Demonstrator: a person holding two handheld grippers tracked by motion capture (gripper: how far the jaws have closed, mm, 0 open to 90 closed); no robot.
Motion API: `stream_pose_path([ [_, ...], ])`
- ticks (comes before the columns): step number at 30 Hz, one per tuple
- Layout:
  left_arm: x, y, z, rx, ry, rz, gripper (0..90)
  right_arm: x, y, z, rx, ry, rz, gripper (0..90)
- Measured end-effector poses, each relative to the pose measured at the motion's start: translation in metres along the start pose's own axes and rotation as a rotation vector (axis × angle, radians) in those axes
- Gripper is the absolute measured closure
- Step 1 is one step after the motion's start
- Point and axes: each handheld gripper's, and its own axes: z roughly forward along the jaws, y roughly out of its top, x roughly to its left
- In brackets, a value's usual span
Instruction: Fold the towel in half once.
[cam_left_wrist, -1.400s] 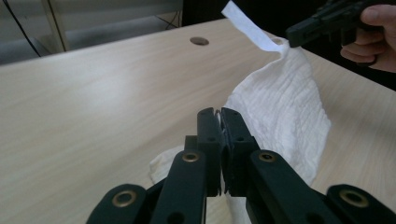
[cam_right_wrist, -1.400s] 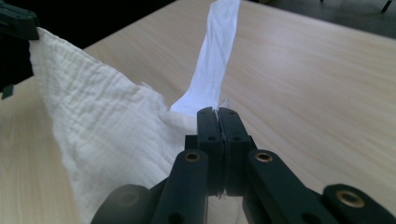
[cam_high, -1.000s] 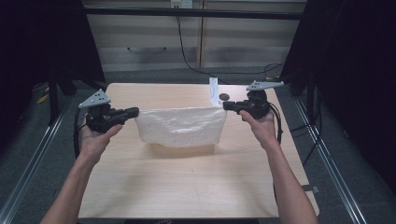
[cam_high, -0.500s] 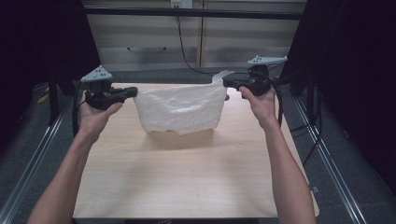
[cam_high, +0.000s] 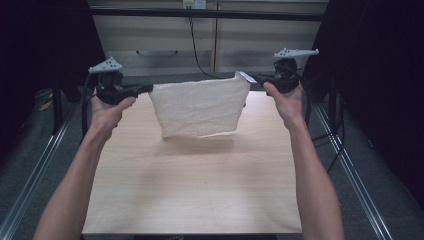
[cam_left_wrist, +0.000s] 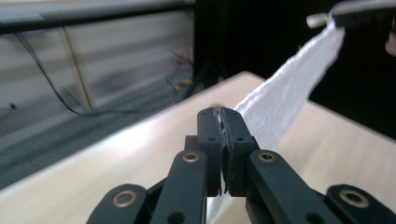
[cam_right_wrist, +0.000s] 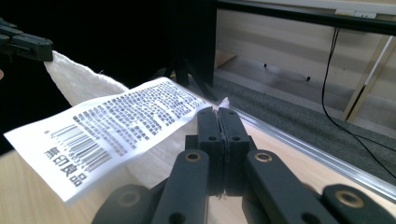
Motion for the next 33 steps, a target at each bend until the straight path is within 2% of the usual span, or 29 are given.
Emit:
stream_pose_path([
  [4,-0.005,-0.031,0.004,0.014,-0.037,-0.019,87.6,0.009,-0.034,-0.004,0.05,0.024,-0.013,88.9],
  [5,-0.007,-0.038,0.004,0.023,-0.044,-0.017,87.5,0.015,-0.052,-0.007,0.068,0.039,-0.018,88.9],
  [6,-0.01,-0.043,0.004,0.026,-0.05,-0.017,87.5,0.015,-0.052,-0.007,0.068,0.039,-0.018,88.9],
  [8,-0.016,-0.054,0.002,0.027,-0.065,-0.014,87.6,0.02,-0.069,-0.012,0.074,0.057,-0.009,88.9],
  [9,-0.022,-0.064,0.0,0.034,-0.068,-0.012,87.6,0.025,-0.085,-0.015,0.087,0.069,-0.001,88.9],
  [10,-0.022,-0.064,0.0,0.034,-0.068,-0.012,87.6,0.025,-0.085,-0.015,0.087,0.069,-0.001,88.9],
  [11,-0.027,-0.075,-0.002,0.039,-0.071,-0.017,87.6,0.032,-0.1,-0.017,0.106,0.082,-0.005,88.9],
  [12,-0.027,-0.075,-0.002,0.039,-0.071,-0.017,87.6,0.035,-0.108,-0.018,0.114,0.088,-0.006,88.9],
  [13,-0.03,-0.087,-0.003,0.052,-0.085,-0.026,87.6,0.037,-0.114,-0.019,0.118,0.096,-0.004,88.9],
  [14,-0.03,-0.087,-0.003,0.052,-0.085,-0.026,87.6,0.039,-0.121,-0.02,0.117,0.105,0.003,88.8],
  [15,-0.031,-0.093,-0.003,0.057,-0.094,-0.043,87.6,0.039,-0.121,-0.02,0.117,0.105,0.003,88.8],
  [16,-0.033,-0.101,-0.003,0.066,-0.099,-0.049,87.6,0.044,-0.134,-0.021,0.134,0.118,0.007,88.9],
  [17,-0.037,-0.111,-0.003,0.083,-0.104,-0.056,87.6,0.046,-0.138,-0.021,0.144,0.122,0.005,88.9],
  [18,-0.037,-0.111,-0.003,0.083,-0.104,-0.056,87.6,0.049,-0.143,-0.021,0.164,0.123,-0.002,88.8],
  [19,-0.041,-0.122,-0.004,0.101,-0.1,-0.051,87.5,0.051,-0.148,-0.022,0.17,0.127,0.001,88.8],
  [20,-0.044,-0.127,-0.005,0.104,-0.103,-0.063,87.5,0.053,-0.153,-0.023,0.167,0.134,0.004,88.8],
  [21,-0.044,-0.127,-0.005,0.104,-0.103,-0.063,87.5,0.053,-0.153,-0.023,0.167,0.134,0.004,88.8],
  [23,-0.05,-0.139,-0.009,0.117,-0.1,-0.064,87.5,0.06,-0.165,-0.028,0.153,0.144,0.017,88.8],
  [24,-0.054,-0.144,-0.01,0.131,-0.102,-0.053,87.5,0.06,-0.165,-0.028,0.153,0.144,0.017,88.8],
  [26,-0.062,-0.16,-0.016,0.147,-0.117,-0.064,87.5,0.067,-0.175,-0.027,0.188,0.145,0.008,88.7],
  [28,-0.065,-0.165,-0.018,0.155,-0.119,-0.065,87.4,0.07,-0.179,-0.026,0.199,0.15,0.009,88.7],
  [29,-0.069,-0.171,-0.021,0.17,-0.133,-0.064,87.4,0.074,-0.187,-0.026,0.211,0.155,0.008,88.7],
  [33,-0.079,-0.181,-0.028,0.164,-0.133,-0.051,87.2,0.079,-0.194,-0.03,0.232,0.166,0.004,88.5],
])
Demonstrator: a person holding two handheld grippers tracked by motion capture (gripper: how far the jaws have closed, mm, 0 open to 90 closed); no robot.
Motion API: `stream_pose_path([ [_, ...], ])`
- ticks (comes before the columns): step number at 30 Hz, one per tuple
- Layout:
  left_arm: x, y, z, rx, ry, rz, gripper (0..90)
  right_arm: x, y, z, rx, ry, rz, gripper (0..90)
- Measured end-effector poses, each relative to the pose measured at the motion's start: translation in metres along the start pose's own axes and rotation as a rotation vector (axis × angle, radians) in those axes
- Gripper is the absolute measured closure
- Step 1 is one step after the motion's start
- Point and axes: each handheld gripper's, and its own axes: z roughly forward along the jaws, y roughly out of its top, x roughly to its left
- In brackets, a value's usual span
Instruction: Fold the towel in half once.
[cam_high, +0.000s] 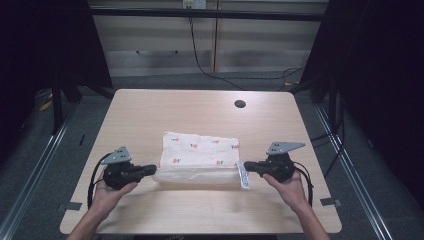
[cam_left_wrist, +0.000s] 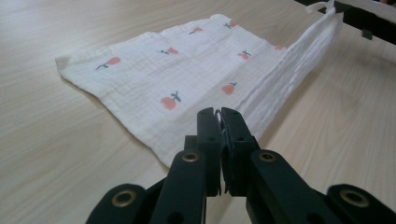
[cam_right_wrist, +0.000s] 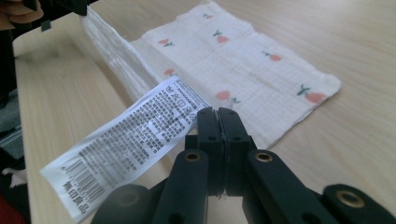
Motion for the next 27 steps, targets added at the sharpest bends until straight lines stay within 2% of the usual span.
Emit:
stream_pose_path([
  [1,-0.004,-0.005,0.001,0.008,-0.003,0.001,87.2,0.004,-0.004,-0.001,0.022,-0.007,-0.014,88.5],
  [3,-0.01,-0.012,0.002,0.034,-0.007,0.017,87.2,0.005,-0.007,0.0,0.027,-0.006,-0.014,88.5],
  [5,-0.013,-0.021,0.002,0.044,-0.026,0.0,87.0,0.01,-0.016,0.002,0.054,0.0,-0.016,88.2],
  [8,-0.014,-0.028,0.003,0.065,-0.033,0.001,86.2,0.014,-0.023,0.001,0.053,0.01,-0.018,87.0],
  [10,-0.015,-0.028,0.005,0.075,-0.031,0.0,85.3,0.016,-0.027,-0.001,0.074,-0.01,-0.031,86.7],
  [12,-0.015,-0.028,0.005,0.077,-0.036,0.012,83.4,0.015,-0.031,-0.004,0.07,-0.014,-0.02,85.8],
  [14,-0.015,-0.029,0.004,0.06,-0.035,-0.008,79.0,0.014,-0.036,-0.008,0.068,-0.017,-0.005,83.2],
  [16,-0.013,-0.031,0.003,0.065,-0.037,-0.009,79.3,0.014,-0.041,-0.01,0.07,-0.014,0.008,77.0],
  [22,-0.008,-0.031,0.004,0.064,-0.019,-0.037,78.6,0.026,-0.051,-0.015,0.1,-0.01,0.0,72.3],
  [27,-0.002,-0.025,0.006,0.051,-0.013,-0.066,71.6,0.019,-0.048,-0.018,0.085,-0.024,0.005,70.6],
])
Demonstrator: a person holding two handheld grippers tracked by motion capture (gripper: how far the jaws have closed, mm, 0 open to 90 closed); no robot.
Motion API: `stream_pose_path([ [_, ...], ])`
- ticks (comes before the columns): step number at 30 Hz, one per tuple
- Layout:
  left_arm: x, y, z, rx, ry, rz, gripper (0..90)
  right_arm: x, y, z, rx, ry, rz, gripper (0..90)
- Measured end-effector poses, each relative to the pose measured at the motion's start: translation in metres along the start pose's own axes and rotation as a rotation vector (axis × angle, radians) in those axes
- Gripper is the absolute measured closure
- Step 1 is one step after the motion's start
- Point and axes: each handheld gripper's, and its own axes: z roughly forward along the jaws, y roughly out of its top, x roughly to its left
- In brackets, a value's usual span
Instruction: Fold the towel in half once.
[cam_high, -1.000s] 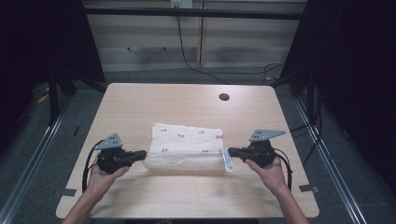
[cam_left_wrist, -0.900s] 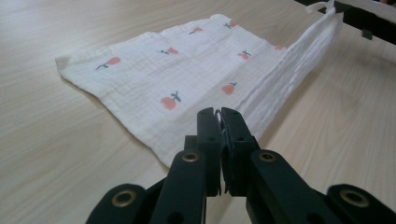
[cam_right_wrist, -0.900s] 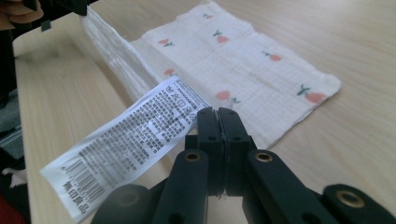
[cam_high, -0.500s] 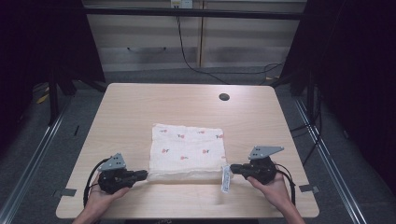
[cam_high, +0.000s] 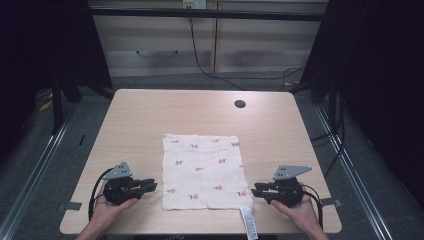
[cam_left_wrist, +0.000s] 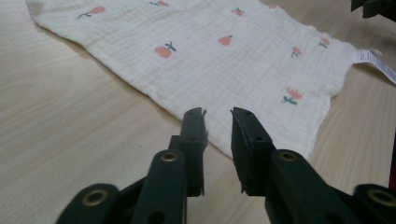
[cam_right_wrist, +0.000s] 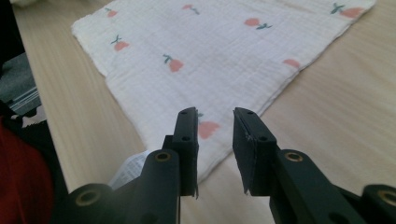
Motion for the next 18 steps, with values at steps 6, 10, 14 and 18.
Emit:
stream_pose_path([
  [6,0.013,0.03,0.017,0.012,0.007,0.027,65.1,-0.024,0.038,0.019,-0.054,-0.02,-0.009,69.1],
  [10,0.022,0.044,0.032,0.02,0.017,0.018,65.9,-0.033,0.055,0.038,-0.059,-0.011,-0.007,68.6],
  [14,0.029,0.041,0.061,0.063,0.023,-0.011,64.1,-0.044,0.069,0.078,-0.028,0.026,0.011,67.6],
  [18,0.03,0.036,0.069,0.101,0.023,-0.004,62.0,-0.043,0.062,0.099,0.04,0.002,-0.01,68.1],
])
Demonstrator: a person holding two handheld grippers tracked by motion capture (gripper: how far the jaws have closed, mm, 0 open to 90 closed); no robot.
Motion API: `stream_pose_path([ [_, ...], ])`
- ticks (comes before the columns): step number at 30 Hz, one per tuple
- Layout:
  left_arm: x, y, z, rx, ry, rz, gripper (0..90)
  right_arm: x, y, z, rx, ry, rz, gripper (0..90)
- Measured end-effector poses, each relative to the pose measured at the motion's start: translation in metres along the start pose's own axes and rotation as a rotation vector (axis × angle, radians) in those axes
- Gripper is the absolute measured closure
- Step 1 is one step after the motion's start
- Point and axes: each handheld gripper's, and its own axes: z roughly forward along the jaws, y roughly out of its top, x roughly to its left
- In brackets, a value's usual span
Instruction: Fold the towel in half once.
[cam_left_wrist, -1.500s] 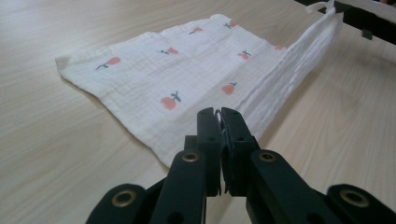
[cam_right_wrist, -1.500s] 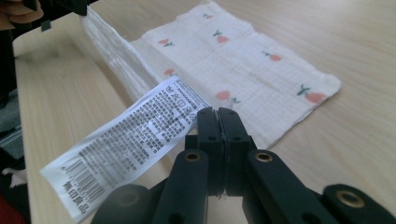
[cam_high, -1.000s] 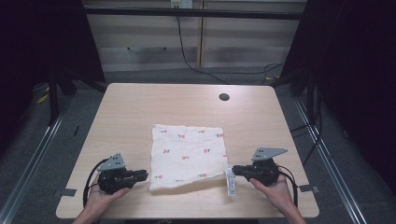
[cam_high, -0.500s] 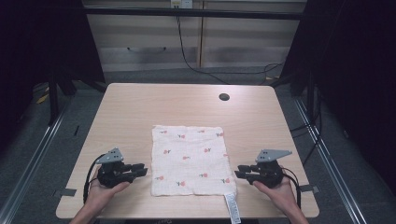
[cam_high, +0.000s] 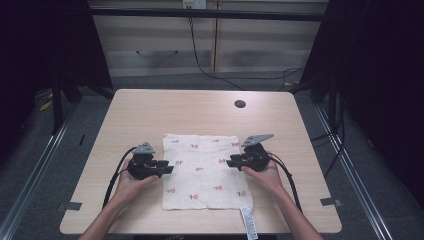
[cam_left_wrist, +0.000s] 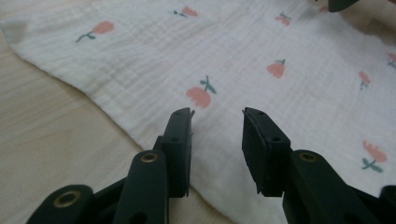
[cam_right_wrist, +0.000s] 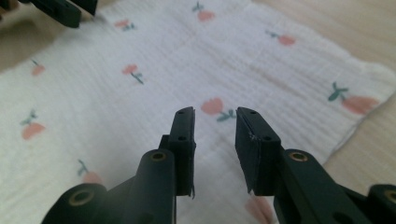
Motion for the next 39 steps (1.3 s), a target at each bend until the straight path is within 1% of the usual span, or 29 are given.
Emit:
stream_pose_path([
  [1,0.0,0.0,0.0,0.0,0.0,0.0,62.1,0.0,-0.004,0.003,0.007,-0.006,0.007,68.2],
  [2,0.001,-0.001,0.0,0.002,0.006,-0.003,62.1,0.0,-0.004,0.003,0.007,-0.006,0.007,68.2],
  [3,0.002,-0.002,0.001,0.014,0.015,0.005,62.1,-0.001,-0.007,0.005,0.019,-0.01,0.013,68.2],
  [4,0.002,-0.004,0.003,0.012,0.024,0.016,62.7,-0.002,-0.012,0.007,0.031,-0.027,0.014,68.1],
  [6,0.002,-0.005,0.003,0.011,0.023,0.02,63.3,-0.002,-0.013,0.006,0.021,-0.025,0.016,66.5],
  [7,0.001,-0.004,0.005,0.01,0.024,0.037,63.3,0.0,-0.014,0.005,0.017,-0.039,0.028,64.1],
  [9,0.0,-0.005,0.006,0.003,0.021,0.039,63.3,0.0,-0.015,0.005,0.015,-0.035,0.029,64.2],
  [10,-0.001,-0.006,0.006,0.001,0.029,0.066,63.4,0.002,-0.018,0.002,0.025,-0.031,0.021,65.8],
  [11,-0.001,-0.006,0.006,-0.002,0.029,0.071,63.4,0.003,-0.019,0.0,0.033,-0.039,0.015,66.2],
  [13,0.0,-0.007,0.006,-0.005,0.025,0.067,63.5,0.004,-0.02,-0.002,0.038,-0.04,0.016,66.4],
  [14,0.002,-0.008,0.006,-0.015,0.013,0.055,63.8,0.006,-0.024,-0.005,0.032,-0.042,0.013,66.7],
  [15,0.001,-0.008,0.005,-0.016,0.012,0.049,64.7,0.007,-0.024,-0.006,0.042,-0.052,0.007,66.6],
  [17,0.001,-0.009,0.005,-0.016,0.01,0.049,65.0,0.009,-0.025,-0.007,0.041,-0.053,0.001,66.6],
  [19,-0.003,-0.01,0.003,0.0,0.012,0.06,65.0,0.011,-0.026,-0.009,0.051,-0.044,0.005,66.6],
  [20,-0.006,-0.01,0.003,0.002,0.017,0.07,65.0,0.012,-0.027,-0.01,0.053,-0.04,0.012,66.7],
  [21,-0.006,-0.01,0.003,0.002,0.017,0.07,65.1,0.012,-0.027,-0.01,0.053,-0.04,0.012,66.7],
  [22,-0.011,-0.013,0.002,0.003,0.019,0.078,65.1,0.016,-0.029,-0.012,0.056,-0.031,0.019,66.6],
  [24,-0.012,-0.014,0.002,0.001,0.012,0.079,65.1,0.018,-0.032,-0.014,0.051,-0.023,0.023,66.7],
  [25,-0.016,-0.015,0.0,0.005,0.018,0.074,65.1,0.019,-0.033,-0.015,0.053,-0.023,0.024,66.7],
  [27,-0.018,-0.017,-0.002,0.009,0.005,0.06,65.1,0.021,-0.034,-0.016,0.06,-0.025,0.021,66.6],
  [33,-0.027,-0.024,-0.009,0.023,0.009,0.09,66.1,0.028,-0.038,-0.019,0.056,-0.002,0.024,66.3],
  [34,-0.029,-0.027,-0.012,0.027,0.004,0.089,66.1,0.03,-0.041,-0.02,0.053,0.011,0.025,66.4],
  [35,-0.029,-0.027,-0.012,0.027,0.004,0.089,66.1,0.032,-0.042,-0.021,0.054,0.023,0.032,66.5],
  [36,-0.031,-0.028,-0.014,0.029,0.007,0.088,66.1,0.032,-0.042,-0.021,0.054,0.023,0.032,66.5],
  [37,-0.034,-0.029,-0.015,0.041,0.007,0.078,66.0,0.035,-0.044,-0.024,0.054,0.02,0.029,66.5],
  [39,-0.036,-0.029,-0.016,0.049,0.014,0.106,65.8,0.038,-0.046,-0.025,0.057,0.029,0.033,66.6],
])
